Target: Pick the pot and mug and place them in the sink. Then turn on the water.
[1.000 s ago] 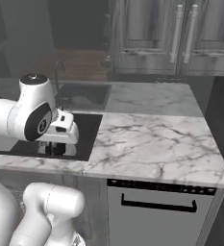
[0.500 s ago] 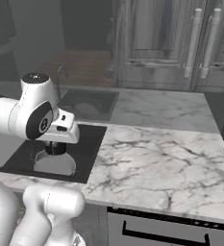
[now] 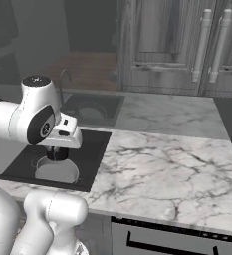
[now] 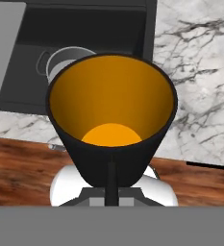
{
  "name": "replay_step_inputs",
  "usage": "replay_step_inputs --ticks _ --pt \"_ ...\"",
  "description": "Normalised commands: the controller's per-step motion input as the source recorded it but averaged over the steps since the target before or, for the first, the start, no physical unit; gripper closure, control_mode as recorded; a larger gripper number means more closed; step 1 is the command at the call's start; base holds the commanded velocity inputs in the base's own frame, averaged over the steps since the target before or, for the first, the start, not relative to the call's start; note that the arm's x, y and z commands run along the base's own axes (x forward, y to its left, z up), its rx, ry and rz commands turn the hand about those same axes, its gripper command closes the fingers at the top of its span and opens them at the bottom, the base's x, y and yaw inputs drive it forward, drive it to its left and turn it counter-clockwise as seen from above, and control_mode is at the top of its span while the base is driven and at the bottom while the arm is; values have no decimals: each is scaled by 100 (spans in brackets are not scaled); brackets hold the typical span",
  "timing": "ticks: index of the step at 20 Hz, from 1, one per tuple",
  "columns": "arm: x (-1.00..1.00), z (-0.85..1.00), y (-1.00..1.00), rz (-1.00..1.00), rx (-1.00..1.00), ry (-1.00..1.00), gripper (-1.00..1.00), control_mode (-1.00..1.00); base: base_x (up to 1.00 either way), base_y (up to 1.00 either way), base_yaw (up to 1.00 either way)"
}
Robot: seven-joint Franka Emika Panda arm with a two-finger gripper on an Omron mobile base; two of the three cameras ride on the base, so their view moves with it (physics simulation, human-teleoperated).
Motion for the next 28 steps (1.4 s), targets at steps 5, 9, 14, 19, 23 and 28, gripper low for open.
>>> replay_step_inputs --ticks 5,9,14,19,23,28 --pt "0 0 0 0 0 0 100 100 13 60 7" --pt "0 0 0 0 0 0 100 100 1 72 7" --pt "0 0 0 0 0 0 100 100 24 63 4" --pt "0 0 0 0 0 0 100 100 64 47 3" --pt "0 0 0 0 0 0 100 100 51 32 0" --pt "0 0 0 0 0 0 100 100 0 0 0"
